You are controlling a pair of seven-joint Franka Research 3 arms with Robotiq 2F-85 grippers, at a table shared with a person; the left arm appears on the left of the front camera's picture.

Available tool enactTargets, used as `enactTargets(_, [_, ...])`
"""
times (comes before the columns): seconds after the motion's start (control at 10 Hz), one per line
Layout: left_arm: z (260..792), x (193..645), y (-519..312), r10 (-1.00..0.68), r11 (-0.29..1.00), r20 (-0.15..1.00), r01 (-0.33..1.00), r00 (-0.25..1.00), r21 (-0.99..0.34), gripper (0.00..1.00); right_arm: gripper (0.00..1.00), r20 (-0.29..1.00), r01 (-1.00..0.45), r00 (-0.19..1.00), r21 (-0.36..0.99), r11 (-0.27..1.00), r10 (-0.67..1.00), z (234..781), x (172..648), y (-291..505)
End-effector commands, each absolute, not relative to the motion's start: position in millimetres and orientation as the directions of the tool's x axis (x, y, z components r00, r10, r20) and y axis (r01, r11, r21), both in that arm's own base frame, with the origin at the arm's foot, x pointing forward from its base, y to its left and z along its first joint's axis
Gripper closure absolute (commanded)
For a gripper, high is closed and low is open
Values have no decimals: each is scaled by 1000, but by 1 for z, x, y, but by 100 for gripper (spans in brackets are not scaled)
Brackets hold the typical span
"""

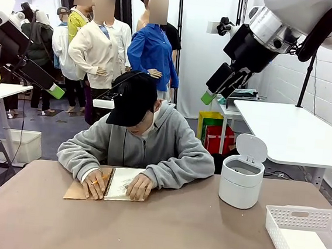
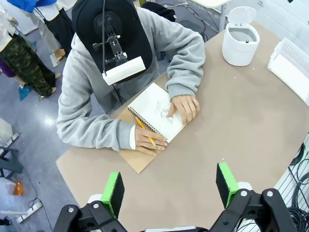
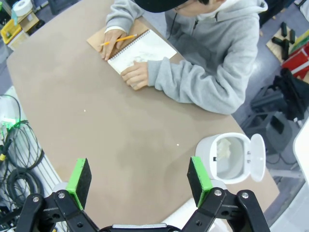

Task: Sort the paper based on its condition.
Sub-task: If a person hands you a paper, place it in the Organizing basket , and if it's crumpled, put it in the Trash can.

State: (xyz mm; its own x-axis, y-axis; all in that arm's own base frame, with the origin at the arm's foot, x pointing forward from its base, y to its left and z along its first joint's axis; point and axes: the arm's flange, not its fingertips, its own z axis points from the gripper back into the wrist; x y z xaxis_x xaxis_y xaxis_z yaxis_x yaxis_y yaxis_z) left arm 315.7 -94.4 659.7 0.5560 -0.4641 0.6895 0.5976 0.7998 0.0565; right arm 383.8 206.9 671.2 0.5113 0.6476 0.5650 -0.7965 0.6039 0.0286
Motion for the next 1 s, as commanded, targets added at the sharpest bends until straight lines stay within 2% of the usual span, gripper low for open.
enactTargets(0.0, [660,315,-96,-450,804,692,593,565,38,0,0,569,-798,511,36,602,644,672,384,207])
enactTargets(0.9, [660,315,-96,-450,804,692,593,565,38,0,0,569,-798,511,36,602,644,672,384,207])
